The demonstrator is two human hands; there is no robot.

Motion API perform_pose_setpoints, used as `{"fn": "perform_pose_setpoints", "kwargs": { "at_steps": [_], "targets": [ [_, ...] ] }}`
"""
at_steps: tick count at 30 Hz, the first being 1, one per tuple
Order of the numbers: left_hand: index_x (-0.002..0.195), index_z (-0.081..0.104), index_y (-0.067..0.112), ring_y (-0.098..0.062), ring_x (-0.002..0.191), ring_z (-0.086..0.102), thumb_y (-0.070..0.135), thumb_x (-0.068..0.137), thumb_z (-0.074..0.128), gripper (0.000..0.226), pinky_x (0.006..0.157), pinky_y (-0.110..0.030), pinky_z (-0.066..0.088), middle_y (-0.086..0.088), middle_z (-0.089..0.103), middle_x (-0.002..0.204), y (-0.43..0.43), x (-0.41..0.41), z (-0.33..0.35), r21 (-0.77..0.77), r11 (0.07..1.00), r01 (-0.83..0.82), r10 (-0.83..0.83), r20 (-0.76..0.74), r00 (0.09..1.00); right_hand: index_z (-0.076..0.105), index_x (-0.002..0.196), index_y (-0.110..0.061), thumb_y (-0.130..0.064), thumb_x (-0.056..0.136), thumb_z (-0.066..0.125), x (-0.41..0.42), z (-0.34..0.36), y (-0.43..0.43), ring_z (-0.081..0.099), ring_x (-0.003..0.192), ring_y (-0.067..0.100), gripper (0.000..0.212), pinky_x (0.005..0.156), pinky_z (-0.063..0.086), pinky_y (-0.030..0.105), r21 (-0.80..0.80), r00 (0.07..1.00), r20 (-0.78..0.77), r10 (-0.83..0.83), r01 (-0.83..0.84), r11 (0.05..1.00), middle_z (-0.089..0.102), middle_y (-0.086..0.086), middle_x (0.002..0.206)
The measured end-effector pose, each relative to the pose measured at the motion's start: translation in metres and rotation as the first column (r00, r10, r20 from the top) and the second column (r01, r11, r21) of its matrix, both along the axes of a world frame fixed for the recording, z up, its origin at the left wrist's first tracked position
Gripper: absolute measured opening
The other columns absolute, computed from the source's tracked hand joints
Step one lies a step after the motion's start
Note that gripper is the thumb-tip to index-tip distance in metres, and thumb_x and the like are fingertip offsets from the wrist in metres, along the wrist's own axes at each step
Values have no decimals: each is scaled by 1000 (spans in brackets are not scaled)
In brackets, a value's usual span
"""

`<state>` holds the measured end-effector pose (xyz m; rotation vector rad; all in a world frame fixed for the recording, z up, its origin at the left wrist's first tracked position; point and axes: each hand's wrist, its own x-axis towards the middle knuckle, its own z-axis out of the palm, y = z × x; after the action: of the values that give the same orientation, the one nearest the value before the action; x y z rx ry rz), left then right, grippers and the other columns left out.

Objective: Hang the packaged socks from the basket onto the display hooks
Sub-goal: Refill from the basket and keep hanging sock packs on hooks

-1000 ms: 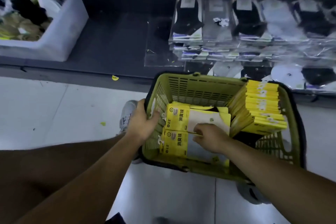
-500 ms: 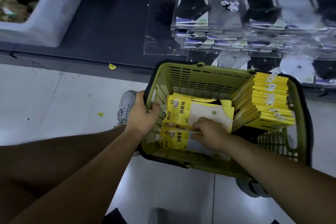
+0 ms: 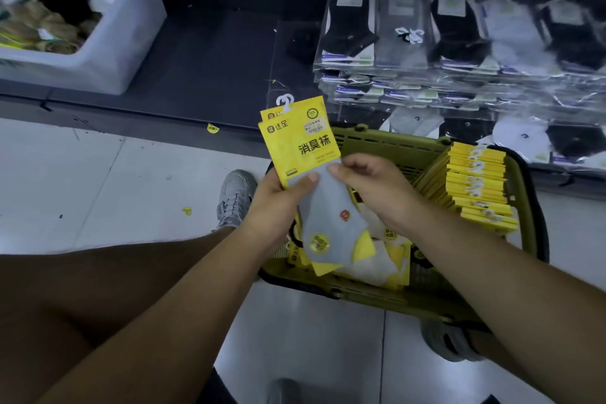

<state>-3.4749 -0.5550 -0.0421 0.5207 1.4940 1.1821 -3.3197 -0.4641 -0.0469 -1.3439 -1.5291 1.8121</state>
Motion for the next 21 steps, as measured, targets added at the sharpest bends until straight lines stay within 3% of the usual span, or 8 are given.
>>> {"fn": "perform_pose_setpoints", "kwargs": {
  "at_steps": [2, 4, 5, 8, 11, 16, 21],
  "targets": [
    [131, 68, 4, -28, 108, 76, 7, 103, 63, 28, 93, -47, 61, -12, 77, 123, -4, -11, 5, -37, 999, -24, 21, -82, 996, 74, 87, -28, -36, 95, 67, 1, -15, 0, 68, 78, 4, 14, 65, 47, 20, 133, 987, 159, -16, -5, 991, 74, -11, 82],
    [129, 69, 7, -36, 112, 74, 9, 103, 65, 27, 100, -57, 58, -14, 77, 123, -7, -24, 7, -107, 994, -37, 23, -128, 992, 73, 97, -25, -34, 95, 67, 13, -36, 7, 67, 94, 11, 10, 73, 46, 22, 254, 925, 379, 12, -117, 960, 73, -9, 97],
    [129, 69, 7, -39, 114, 73, 10, 103, 65, 27, 103, -61, 56, -16, 76, 124, -9, -31, 6, -136, 990, -47, 29, -128, 991, 73, 109, -20, -33, 95, 68, 19, -48, 10, 65, 106, 17, 19, 80, 47, 25, 273, 864, 501, 51, -213, 938, 72, -3, 109],
    [127, 71, 9, -43, 116, 72, 11, 103, 65, 25, 105, -66, 53, -17, 76, 124, -16, -40, 2, -173, 984, -50, 28, -127, 991, 57, 140, -17, -42, 93, 68, 37, -79, 20, 42, 136, 30, 54, 105, 42, 37, 177, 632, 756, 168, -446, 878, 60, 4, 141],
    [125, 72, 13, -41, 114, 73, 14, 103, 67, 23, 103, -65, 54, -14, 77, 122, -15, -39, -1, -192, 980, -61, 34, -138, 990, 46, 149, -21, -52, 90, 68, 39, -96, 26, 34, 140, 33, 71, 107, 39, 39, 119, 483, 846, 227, -585, 802, 54, 8, 146],
    [123, 72, 25, -37, 114, 74, 28, 96, 75, 27, 104, -62, 54, -6, 79, 121, -10, -36, -5, -228, 972, -54, 9, -192, 981, 57, 134, -22, -47, 86, 72, 34, -110, 21, 42, 129, 30, 56, 101, 34, 39, 243, 464, 880, 103, -626, 741, 54, 7, 135],
    [127, 70, 21, -36, 114, 74, 21, 101, 70, 25, 103, -61, 55, -7, 78, 122, -8, -36, -5, -233, 970, -66, 25, -177, 984, 61, 124, -21, -41, 90, 71, 35, -109, 27, 53, 116, 32, 41, 93, 42, 38, 186, 541, 818, 195, -570, 800, 56, 9, 126]
  ]
}}
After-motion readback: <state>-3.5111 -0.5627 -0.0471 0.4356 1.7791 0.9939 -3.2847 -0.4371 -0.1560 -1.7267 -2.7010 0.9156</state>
